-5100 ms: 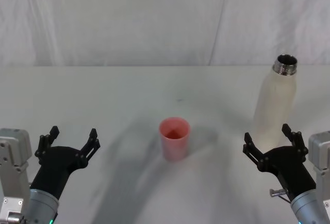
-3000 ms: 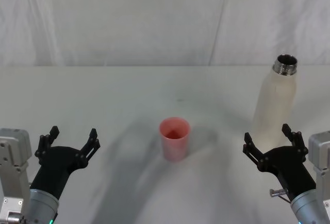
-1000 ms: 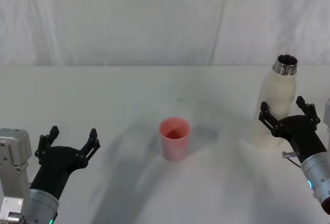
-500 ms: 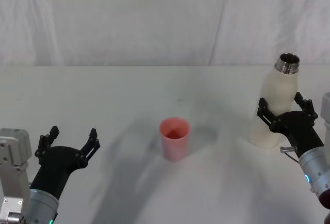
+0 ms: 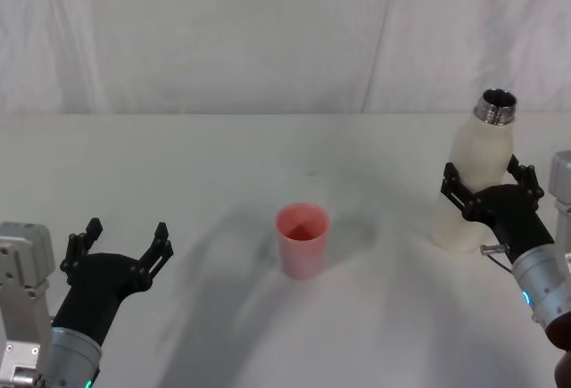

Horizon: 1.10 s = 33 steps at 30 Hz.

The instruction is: Grasp the thermos with one hand and pour water into the cup lid.

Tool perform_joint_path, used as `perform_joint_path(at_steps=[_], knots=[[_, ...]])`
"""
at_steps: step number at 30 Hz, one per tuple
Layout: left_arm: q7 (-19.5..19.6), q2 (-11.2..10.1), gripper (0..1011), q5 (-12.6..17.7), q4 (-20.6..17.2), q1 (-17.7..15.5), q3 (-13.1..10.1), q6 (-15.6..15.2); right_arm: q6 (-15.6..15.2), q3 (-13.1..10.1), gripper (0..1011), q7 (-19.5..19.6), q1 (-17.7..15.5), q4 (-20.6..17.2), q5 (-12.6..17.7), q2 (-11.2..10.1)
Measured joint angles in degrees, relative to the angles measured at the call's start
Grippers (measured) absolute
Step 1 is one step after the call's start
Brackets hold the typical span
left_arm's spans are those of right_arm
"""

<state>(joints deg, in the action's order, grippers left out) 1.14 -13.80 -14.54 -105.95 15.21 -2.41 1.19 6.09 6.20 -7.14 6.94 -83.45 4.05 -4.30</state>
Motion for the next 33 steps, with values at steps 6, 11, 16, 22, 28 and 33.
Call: perform_joint_path(at_steps=[6, 11, 16, 22, 28, 33], knots=[[0.00, 0.00, 1001, 0.00, 0.00, 0.00, 0.00, 0.00, 0.41, 0.29, 1001, -0.34, 1.25, 1.76, 0.22, 0.19], [0.00, 0.00, 1001, 0.00, 0.00, 0.00, 0.00, 0.00, 0.84, 0.47, 1001, -0.57, 2.36, 3.31, 0.44, 0.36], [0.00, 0.00, 1001, 0.00, 0.00, 0.00, 0.00, 0.00, 1.26, 0.58, 1001, -0.70, 3.28, 4.47, 0.60, 0.42], [0.00, 0.00, 1001, 0.00, 0.00, 0.00, 0.00, 0.00, 1.59, 0.68, 1001, -0.72, 3.92, 5.26, 0.51, 0.39], [0.00, 0.00, 1001, 0.00, 0.00, 0.00, 0.00, 0.00, 1.57, 0.67, 1001, -0.72, 3.81, 5.18, 0.49, 0.36], [0.00, 0.00, 1001, 0.00, 0.00, 0.00, 0.00, 0.00, 1.52, 0.66, 996, -0.72, 3.74, 5.07, 0.49, 0.35]])
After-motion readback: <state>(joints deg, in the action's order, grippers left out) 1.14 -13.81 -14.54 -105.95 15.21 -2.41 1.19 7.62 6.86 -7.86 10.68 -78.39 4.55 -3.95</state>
